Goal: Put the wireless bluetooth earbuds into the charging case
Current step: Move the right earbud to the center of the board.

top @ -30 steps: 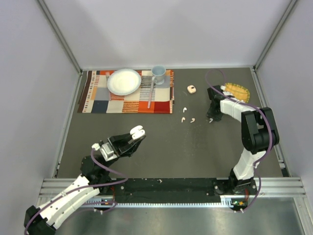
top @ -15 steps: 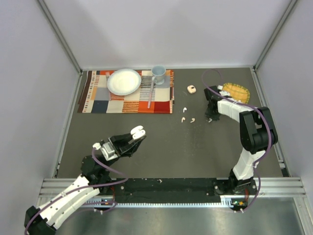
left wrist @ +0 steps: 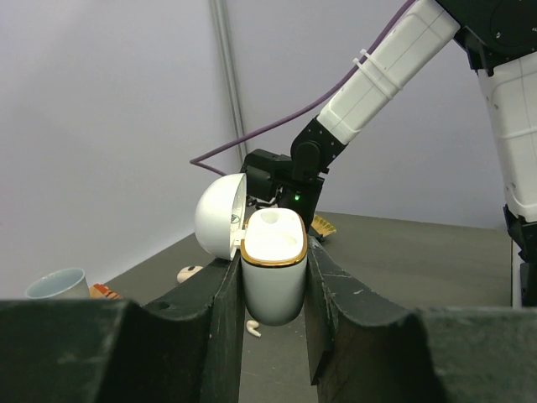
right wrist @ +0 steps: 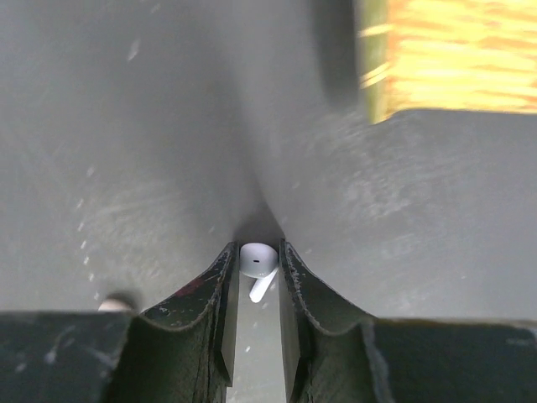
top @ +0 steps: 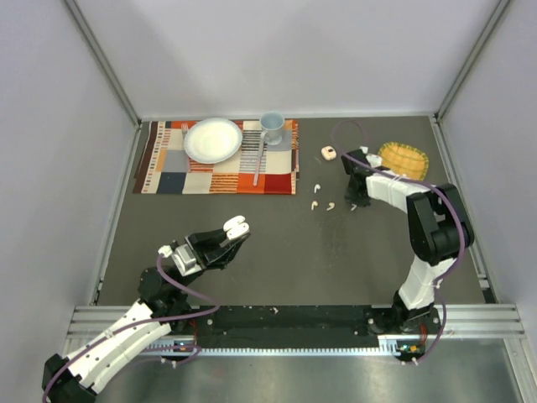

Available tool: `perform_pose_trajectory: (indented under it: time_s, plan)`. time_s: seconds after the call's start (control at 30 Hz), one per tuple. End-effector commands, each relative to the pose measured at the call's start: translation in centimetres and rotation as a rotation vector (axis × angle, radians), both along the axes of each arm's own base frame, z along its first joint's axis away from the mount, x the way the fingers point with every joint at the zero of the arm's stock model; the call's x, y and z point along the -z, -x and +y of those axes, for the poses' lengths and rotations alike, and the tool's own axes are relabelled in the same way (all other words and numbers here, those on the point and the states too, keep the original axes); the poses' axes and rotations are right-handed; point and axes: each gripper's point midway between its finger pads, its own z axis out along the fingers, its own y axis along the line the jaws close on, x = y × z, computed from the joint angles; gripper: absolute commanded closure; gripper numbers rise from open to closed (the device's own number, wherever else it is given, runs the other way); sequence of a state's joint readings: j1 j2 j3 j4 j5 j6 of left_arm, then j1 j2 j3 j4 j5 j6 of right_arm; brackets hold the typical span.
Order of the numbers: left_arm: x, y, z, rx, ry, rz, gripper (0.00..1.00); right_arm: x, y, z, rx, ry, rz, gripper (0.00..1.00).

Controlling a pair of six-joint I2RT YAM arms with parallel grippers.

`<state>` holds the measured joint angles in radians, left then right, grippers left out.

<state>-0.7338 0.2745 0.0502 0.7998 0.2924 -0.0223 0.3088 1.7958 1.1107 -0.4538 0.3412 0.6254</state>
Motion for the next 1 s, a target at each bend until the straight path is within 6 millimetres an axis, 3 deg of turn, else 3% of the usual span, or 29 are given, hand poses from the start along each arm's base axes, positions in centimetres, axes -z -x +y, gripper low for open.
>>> perform_pose_trajectory:
  time_s: [0.0, 0.23, 0.43, 0.67, 0.97]
  plan:
    - [2.1, -0.3, 0.0, -0.014, -0.017, 0.017, 1.00, 0.3, 2.4, 3.9, -0.197, 0.003, 0.024, 0.78]
    - [2.0, -0.2, 0.0, -0.011, -0.017, 0.014, 1.00, 1.9, 7.5, 6.0, -0.349, 0.060, 0.058, 0.77]
    - [2.1, -0.2, 0.1, -0.015, -0.019, 0.015, 1.00, 2.9, 10.3, 5.2, -0.398, 0.130, 0.080, 0.75]
    - [2.2, -0.3, 0.1, -0.017, -0.020, 0.018, 1.00, 2.6, 10.1, 4.8, -0.371, 0.171, 0.067, 0.66]
    - [2.3, -0.4, 0.1, -0.019, -0.025, 0.024, 1.00, 4.3, 10.6, 6.1, -0.301, 0.084, 0.141, 0.61]
